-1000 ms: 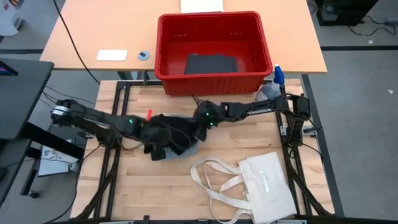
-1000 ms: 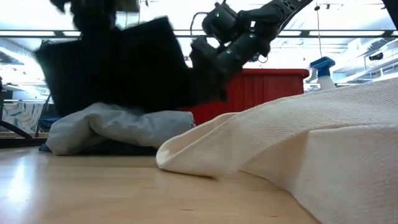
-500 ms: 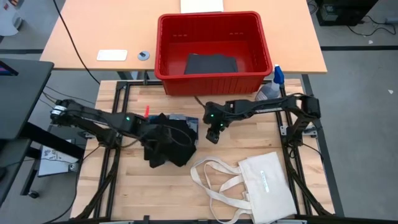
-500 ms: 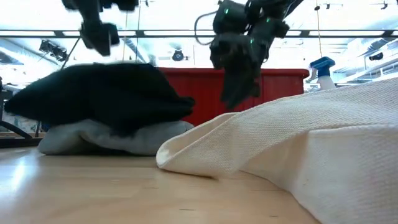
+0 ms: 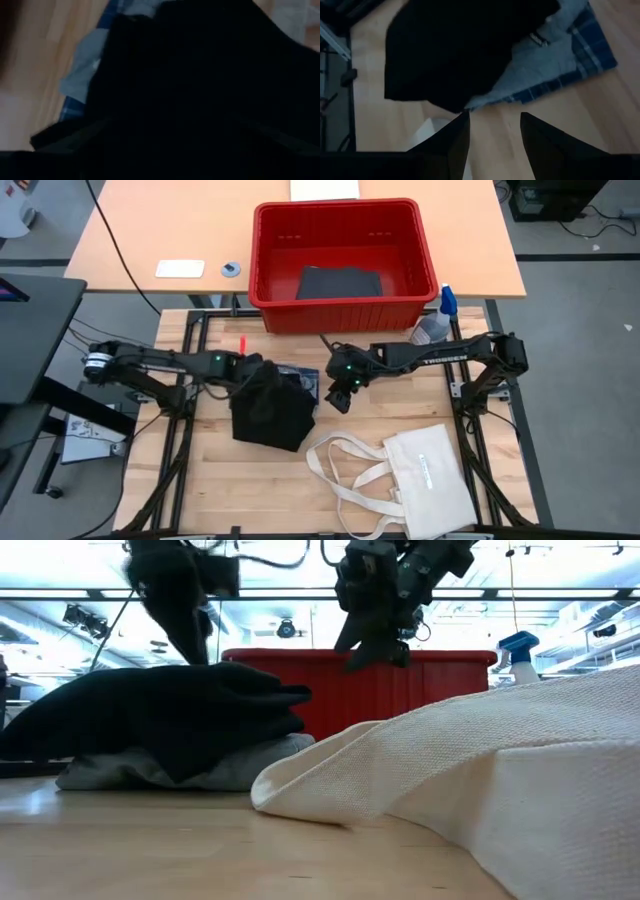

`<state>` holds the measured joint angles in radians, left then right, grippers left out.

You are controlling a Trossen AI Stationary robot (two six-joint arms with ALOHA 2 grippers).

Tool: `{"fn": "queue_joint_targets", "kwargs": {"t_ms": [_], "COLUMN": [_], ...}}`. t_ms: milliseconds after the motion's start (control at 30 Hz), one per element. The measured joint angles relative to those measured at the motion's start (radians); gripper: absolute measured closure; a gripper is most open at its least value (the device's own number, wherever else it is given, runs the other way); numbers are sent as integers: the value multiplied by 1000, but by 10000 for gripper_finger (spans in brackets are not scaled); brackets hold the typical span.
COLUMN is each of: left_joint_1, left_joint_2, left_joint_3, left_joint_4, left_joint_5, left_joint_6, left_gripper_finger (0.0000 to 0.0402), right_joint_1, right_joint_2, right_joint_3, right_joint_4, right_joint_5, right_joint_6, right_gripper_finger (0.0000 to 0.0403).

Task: Fold laundry
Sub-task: Remove the black shirt from the red organizer bin, then remove the dark blue shirt from the red organizer bin

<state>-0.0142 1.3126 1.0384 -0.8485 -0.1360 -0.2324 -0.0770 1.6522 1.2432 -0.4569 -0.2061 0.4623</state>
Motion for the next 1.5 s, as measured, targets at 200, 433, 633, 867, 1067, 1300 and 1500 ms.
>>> {"fn": "queue_joint_targets", "kwargs": {"t_ms": [200, 433, 633, 867, 1067, 1300, 1500], "left_joint_1": [70, 209, 373, 529, 636, 768, 848], "left_joint_2": [10, 77, 280, 529, 730, 905, 985], "left_joint_3": [120, 321, 522, 851, 1103, 1252, 1277], "left_joint_4": [-24, 49, 92, 172, 167, 185, 261], "left_joint_5": [48, 85, 126, 247, 337, 388, 444], "left_joint_6": [36, 135, 238, 196, 150, 129, 84], "left_gripper_finger": [50, 50, 61, 74, 77, 77, 77], "right_joint_1": [-16, -148, -331, -546, -673, -799, -868], "right_joint_2": [-103, -214, -262, -268, -265, -199, -52], "right_joint_3": [1, 1, 1, 1, 1, 2, 49], "right_joint_4": [-24, -24, 21, 187, 361, 442, 498], "right_joint_5": [31, 88, -18, -238, -280, -267, -322], "right_joint_6": [55, 69, 9, -37, -55, -61, -37], "right_gripper_finger": [220, 220, 220, 220, 220, 220, 220]}}
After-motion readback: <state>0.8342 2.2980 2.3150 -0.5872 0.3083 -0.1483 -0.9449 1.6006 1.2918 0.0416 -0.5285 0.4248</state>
